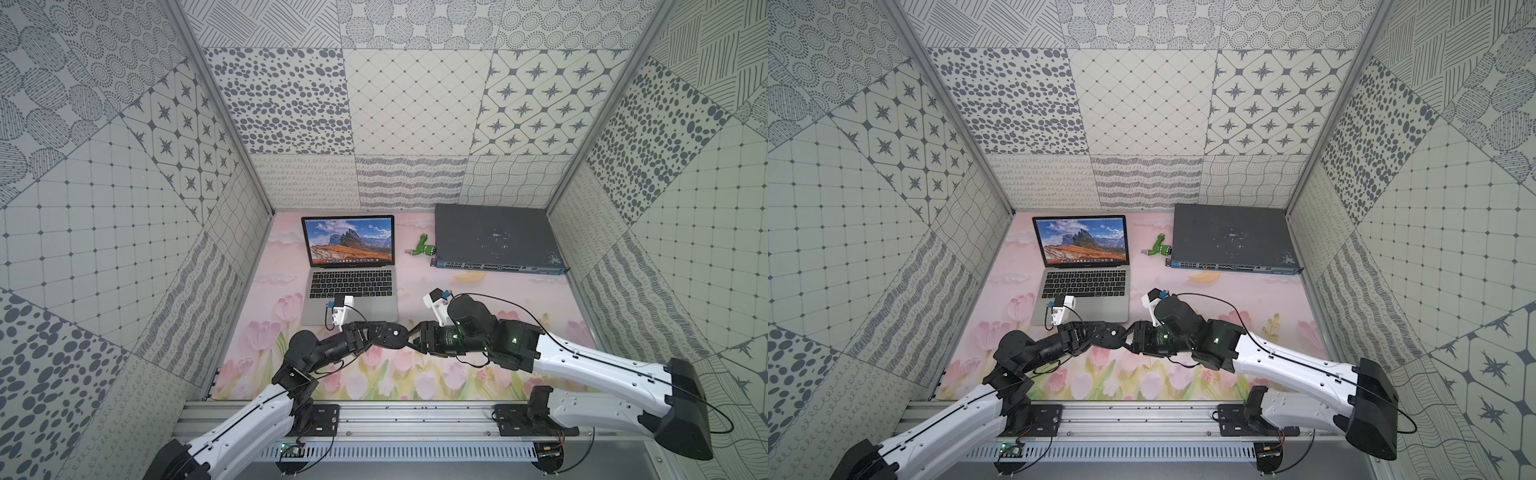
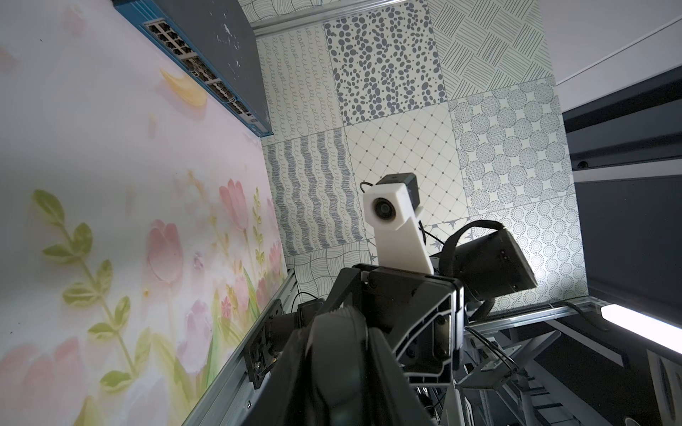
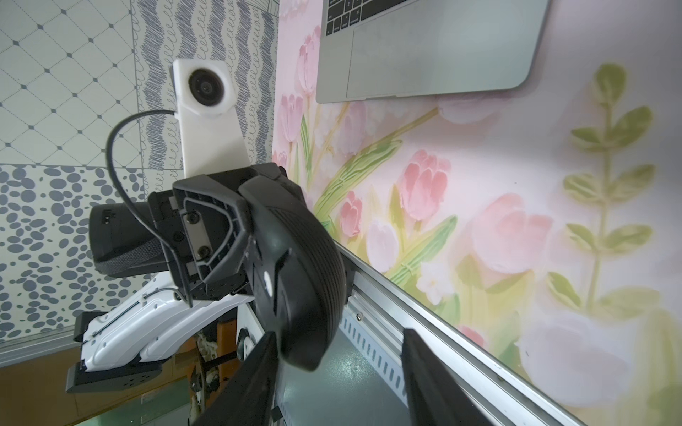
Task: Remove the wireless mouse receiver from the laptop
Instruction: Close the lid on the mouse.
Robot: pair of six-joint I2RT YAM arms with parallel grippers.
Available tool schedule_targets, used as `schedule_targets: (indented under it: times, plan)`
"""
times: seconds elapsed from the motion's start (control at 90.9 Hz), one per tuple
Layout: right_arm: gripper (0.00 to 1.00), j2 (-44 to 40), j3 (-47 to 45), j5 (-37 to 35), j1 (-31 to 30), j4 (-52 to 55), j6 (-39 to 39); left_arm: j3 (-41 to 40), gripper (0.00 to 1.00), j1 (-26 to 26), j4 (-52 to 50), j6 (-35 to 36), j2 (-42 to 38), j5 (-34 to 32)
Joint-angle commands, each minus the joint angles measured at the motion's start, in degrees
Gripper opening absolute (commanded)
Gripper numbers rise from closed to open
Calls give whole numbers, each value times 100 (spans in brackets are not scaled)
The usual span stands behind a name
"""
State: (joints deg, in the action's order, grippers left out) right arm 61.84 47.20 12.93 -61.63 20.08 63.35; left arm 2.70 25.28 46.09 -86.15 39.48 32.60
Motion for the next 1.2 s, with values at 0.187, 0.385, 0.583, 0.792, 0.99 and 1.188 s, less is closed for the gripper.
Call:
schedule_targets:
  times: [0.187, 0.385, 0.583, 0.792, 0.99, 1.188]
  plan:
    - [33, -457, 278, -66, 28, 372, -290, -15, 10, -1, 483, -30, -20, -9]
    - [7, -144, 529, 69, 10, 274, -418, 3, 10, -3, 461, -34, -32, 5]
    - [0, 42, 565, 133, 4, 191, -412, 3, 10, -5, 459, -42, -36, 1]
    - [0, 52, 512, 93, 1, 147, -381, 14, 9, -5, 454, -42, -30, 26]
    - [0, 185, 498, 210, 1, -29, -314, 20, 9, -5, 473, -53, -22, 27]
    - [0, 445, 487, 315, -20, -277, -250, 18, 9, -1, 510, -64, -29, 36]
